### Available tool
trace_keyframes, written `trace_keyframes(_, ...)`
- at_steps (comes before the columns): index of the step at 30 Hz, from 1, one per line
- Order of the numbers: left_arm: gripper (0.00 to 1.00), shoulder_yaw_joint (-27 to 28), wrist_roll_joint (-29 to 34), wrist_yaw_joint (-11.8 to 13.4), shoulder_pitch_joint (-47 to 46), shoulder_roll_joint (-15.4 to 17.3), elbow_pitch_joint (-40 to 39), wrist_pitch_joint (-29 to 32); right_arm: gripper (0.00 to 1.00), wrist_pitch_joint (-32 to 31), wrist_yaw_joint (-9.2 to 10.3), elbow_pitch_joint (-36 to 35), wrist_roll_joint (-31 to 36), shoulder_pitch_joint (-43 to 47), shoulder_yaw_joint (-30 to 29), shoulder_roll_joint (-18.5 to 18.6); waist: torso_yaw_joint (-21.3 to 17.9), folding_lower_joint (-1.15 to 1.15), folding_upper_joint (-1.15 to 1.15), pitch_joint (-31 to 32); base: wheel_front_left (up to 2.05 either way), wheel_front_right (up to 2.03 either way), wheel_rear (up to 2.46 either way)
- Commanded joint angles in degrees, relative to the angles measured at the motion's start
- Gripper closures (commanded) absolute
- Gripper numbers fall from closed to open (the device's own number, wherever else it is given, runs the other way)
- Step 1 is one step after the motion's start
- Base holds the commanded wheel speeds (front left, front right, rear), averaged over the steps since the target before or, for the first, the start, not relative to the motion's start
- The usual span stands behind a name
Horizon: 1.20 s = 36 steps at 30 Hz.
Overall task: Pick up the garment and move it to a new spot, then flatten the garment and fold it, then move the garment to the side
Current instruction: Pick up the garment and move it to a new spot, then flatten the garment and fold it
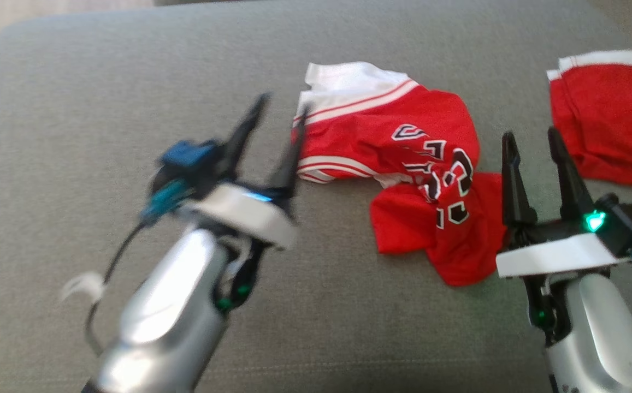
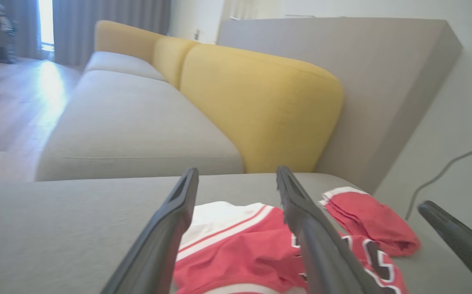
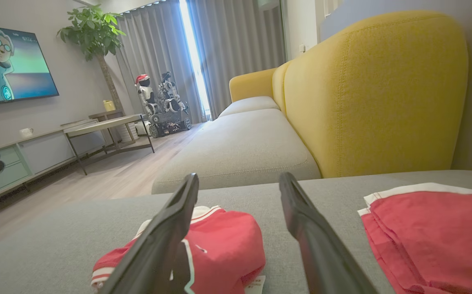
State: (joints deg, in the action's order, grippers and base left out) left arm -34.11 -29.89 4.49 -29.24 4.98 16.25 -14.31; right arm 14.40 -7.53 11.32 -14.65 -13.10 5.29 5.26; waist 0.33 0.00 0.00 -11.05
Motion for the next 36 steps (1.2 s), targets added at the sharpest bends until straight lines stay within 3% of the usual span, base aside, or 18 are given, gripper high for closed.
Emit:
trace_keyframes(1, 0.00, 3.8, 0.7, 0.2, 0.8, 1.2, -2.6, -0.7, 0.00, 0.6, 0.04, -1.4, 0.2, 0.3, 1.1, 0.6, 1.4, 0.00, 0.00, 1.4, 0.00, 0.00, 0.00)
trace_keyframes(9, 0.00, 16.0, 3.4, -1.9, 13.4, -0.4, -7.3, -0.7, 0.00, 0.6, 0.04, -0.6, 0.5, 2.0, 0.3, 1.1, 3.4, 0.00, 0.00, 2.9, 0.00, 0.00, 0.00)
trace_keyframes(15, 0.00, 20.6, 4.8, -4.3, 18.3, -1.9, -8.1, -0.7, 0.00, 0.4, 0.04, -0.2, 0.6, 2.7, -0.1, 1.2, 4.0, 0.00, 0.00, 3.4, 0.00, 0.00, 0.00)
trace_keyframes(19, 0.00, 21.2, 4.6, -5.0, 19.0, -2.1, -8.6, -0.7, 0.00, 0.2, 0.04, 0.5, 0.6, 2.8, 0.0, 1.2, 3.9, 0.00, 0.00, 4.0, 0.00, 0.00, 0.00)
trace_keyframes(36, 0.00, 17.5, 3.3, -4.1, 19.3, -2.1, -8.7, -0.7, 0.00, -4.4, 0.04, 10.3, 1.3, -0.1, -3.8, 2.5, 4.9, 0.00, 0.00, 1.7, 0.00, 0.00, 0.00)
